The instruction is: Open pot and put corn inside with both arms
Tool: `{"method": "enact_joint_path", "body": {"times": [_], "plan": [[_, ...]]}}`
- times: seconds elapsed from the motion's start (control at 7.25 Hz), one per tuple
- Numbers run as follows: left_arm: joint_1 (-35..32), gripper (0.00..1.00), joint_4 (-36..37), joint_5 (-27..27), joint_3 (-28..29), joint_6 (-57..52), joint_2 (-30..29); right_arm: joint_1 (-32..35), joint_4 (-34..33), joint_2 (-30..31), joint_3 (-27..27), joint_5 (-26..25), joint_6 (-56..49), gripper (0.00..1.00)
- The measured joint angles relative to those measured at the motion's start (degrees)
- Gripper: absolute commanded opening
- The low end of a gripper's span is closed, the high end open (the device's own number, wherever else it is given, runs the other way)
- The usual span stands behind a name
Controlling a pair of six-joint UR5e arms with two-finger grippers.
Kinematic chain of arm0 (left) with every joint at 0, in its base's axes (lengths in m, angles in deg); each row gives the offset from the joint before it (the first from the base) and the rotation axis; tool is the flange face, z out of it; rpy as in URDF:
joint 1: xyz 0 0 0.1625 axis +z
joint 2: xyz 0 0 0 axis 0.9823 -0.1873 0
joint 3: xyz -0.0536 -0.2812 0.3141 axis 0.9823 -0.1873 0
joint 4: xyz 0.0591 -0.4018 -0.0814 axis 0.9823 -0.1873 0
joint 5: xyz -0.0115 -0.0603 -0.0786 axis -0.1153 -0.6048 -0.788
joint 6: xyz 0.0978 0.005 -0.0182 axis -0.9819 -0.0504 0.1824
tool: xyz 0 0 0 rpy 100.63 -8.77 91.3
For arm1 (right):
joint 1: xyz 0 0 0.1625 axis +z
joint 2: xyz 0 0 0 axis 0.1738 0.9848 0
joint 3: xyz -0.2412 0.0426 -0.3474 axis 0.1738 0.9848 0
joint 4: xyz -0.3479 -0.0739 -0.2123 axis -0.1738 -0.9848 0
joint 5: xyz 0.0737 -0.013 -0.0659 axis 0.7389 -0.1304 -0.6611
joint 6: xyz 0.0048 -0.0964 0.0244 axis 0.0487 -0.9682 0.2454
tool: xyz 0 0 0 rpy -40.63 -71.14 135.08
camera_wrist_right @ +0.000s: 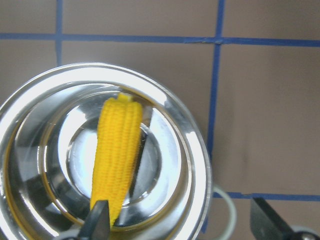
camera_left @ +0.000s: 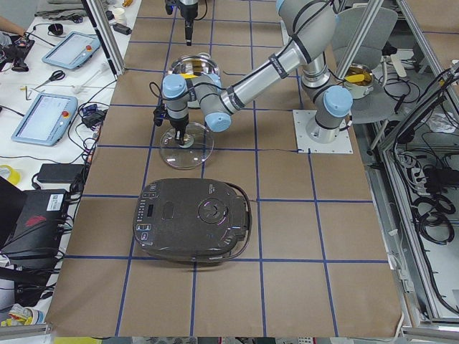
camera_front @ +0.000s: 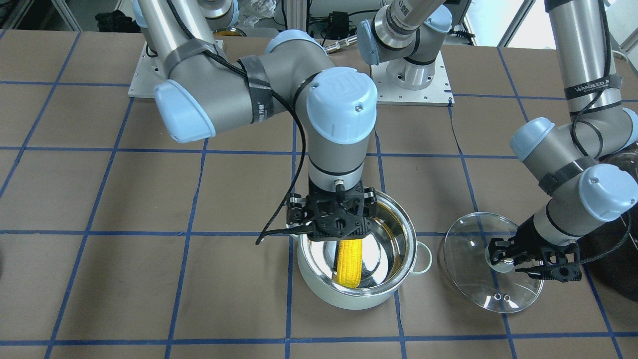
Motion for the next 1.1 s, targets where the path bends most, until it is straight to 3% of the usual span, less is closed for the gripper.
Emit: {"method": "enact_joint_path", "body": {"times": [0.14, 0.28, 0.55, 0.69, 1.1], "plan": [[0.1, 0.8, 0.0, 0.06, -0.13, 0.7, -0.14, -3.8, 1.22, 4.27, -4.65, -0.05, -0.31, 1.0], [0.12, 0.92, -0.02, 0.06, -0.27, 1.98, -0.28, -7.79, 1.41, 8.92, -10.65, -0.12, -1.85, 1.0], [0.13, 1.0, -0.08, 0.07, -0.22, 3.15, -0.15, -15.65, 1.4, 19.61, -22.31, -0.3, -7.88, 1.0], [-0.1, 0.99, -0.25, 0.15, 0.13, 3.45, 0.72, -18.09, 1.73, 23.09, -25.22, -0.68, -9.25, 1.0], [-3.99, 1.0, -10.12, 0.36, 4.35, 8.08, 8.12, -19.72, 9.07, 25.75, -23.92, -3.54, -9.1, 1.0]]}}
